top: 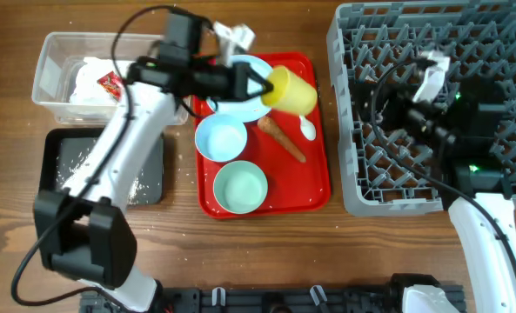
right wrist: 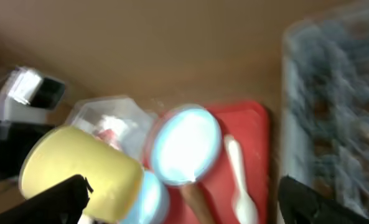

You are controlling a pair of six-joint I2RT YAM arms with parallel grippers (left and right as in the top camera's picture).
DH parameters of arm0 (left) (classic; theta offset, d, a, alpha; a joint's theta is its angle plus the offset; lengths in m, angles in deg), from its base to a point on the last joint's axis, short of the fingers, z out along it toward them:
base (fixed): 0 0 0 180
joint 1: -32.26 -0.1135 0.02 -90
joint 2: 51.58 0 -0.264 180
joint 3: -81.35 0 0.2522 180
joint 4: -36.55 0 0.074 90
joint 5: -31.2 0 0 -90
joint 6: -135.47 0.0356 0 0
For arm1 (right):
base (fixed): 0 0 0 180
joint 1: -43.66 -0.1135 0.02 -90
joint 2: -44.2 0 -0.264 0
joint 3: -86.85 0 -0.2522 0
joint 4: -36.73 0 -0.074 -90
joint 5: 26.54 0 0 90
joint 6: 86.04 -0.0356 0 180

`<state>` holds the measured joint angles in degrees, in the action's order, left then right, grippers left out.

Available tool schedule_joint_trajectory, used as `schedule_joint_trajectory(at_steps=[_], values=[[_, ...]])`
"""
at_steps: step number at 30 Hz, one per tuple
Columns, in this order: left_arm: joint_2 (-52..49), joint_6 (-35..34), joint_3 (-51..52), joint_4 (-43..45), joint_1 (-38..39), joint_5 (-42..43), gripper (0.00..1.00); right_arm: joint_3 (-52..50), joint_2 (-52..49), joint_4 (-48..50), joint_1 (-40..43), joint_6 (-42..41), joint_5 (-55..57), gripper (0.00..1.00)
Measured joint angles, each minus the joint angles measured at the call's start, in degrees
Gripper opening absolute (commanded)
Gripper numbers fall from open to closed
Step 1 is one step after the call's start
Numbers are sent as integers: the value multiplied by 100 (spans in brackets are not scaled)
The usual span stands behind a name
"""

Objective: Sort waste into correct bins and load items into the dishwasher rack
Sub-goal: 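Lift the yellow cup and hand it to the right gripper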

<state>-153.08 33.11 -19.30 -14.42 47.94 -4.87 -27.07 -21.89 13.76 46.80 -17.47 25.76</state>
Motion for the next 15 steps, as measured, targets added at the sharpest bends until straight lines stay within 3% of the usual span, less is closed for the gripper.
schedule_joint_trajectory(at_steps=[2,7,12,15], values=[[-2,-92,2,605,-317,1196,4,4,-24,815,-24,-197,-588,100],[2,-531,2,1742,-411,2658,4,26,-289,2337,-577,-380,-1635,100],[0,-730,2,1932,-407,3285,4,24,-610,3051,-1104,-428,-2210,100],[0,-752,2,1928,-407,3405,4,24,-675,3115,-1338,-428,-2317,89]])
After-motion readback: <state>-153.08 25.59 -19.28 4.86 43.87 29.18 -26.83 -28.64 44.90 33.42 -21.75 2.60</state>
